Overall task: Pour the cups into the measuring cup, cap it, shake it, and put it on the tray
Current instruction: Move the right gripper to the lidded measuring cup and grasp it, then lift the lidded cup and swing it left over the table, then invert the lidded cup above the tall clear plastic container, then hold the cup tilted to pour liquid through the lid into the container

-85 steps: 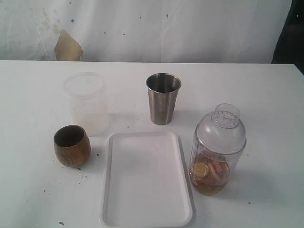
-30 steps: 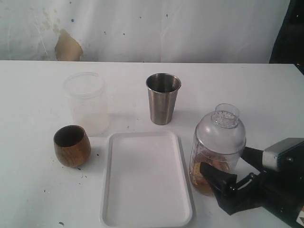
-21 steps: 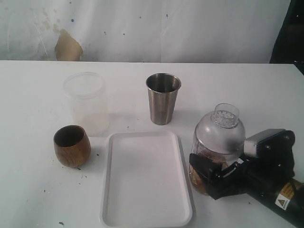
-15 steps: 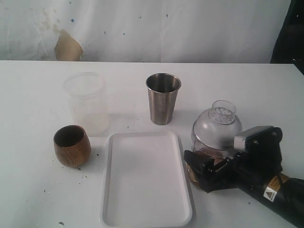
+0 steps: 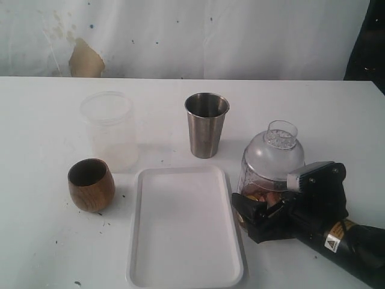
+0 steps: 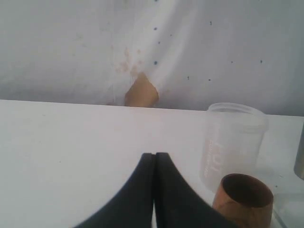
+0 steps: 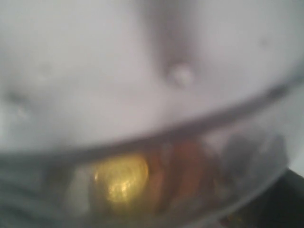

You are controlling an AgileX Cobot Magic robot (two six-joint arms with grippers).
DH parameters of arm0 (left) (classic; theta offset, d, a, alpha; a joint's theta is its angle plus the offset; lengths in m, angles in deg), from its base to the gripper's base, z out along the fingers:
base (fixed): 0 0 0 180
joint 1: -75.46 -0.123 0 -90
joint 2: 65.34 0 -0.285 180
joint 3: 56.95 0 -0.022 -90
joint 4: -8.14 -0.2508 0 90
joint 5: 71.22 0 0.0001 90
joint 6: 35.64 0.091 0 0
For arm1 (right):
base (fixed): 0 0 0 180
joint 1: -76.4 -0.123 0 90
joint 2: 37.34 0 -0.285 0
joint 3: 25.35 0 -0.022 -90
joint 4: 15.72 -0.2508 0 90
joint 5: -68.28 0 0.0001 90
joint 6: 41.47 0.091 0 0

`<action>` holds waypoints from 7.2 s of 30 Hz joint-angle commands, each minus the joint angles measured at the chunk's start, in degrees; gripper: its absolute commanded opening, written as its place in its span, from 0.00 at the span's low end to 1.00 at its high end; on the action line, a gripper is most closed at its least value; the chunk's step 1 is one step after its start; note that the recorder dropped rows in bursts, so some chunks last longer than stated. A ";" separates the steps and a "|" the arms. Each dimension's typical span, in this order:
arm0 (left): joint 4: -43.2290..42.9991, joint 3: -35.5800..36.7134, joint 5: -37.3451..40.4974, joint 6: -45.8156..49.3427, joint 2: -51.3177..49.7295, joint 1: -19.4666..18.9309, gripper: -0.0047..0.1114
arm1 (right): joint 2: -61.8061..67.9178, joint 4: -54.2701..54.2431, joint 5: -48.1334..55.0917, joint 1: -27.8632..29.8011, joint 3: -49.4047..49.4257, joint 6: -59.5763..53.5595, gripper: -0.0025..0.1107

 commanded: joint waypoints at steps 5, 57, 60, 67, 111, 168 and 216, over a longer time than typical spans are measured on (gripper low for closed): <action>-0.21 0.28 -0.63 0.00 0.23 0.19 0.04 | -8.83 -0.28 -0.94 0.00 0.46 -5.18 0.02; -0.21 0.28 -0.63 0.00 0.23 0.19 0.04 | -25.47 24.11 23.43 -4.69 -15.37 -17.16 0.02; -0.21 0.28 -0.63 0.00 0.23 0.19 0.04 | -24.33 -4.99 25.95 -4.69 -15.37 4.86 0.02; -0.21 0.28 -0.63 0.00 0.23 0.19 0.04 | -24.19 14.35 18.23 -4.69 -15.67 11.00 0.02; -0.21 0.28 -0.63 0.00 0.23 0.19 0.04 | 1.07 34.67 114.85 -24.19 -74.82 6.77 0.02; -0.21 0.28 -0.63 0.00 0.23 0.19 0.04 | 5.96 79.92 138.98 -41.77 -71.40 -8.85 0.02; -0.21 0.28 -0.63 0.00 0.23 0.19 0.04 | 5.12 84.45 138.98 -43.50 -71.40 -25.74 0.02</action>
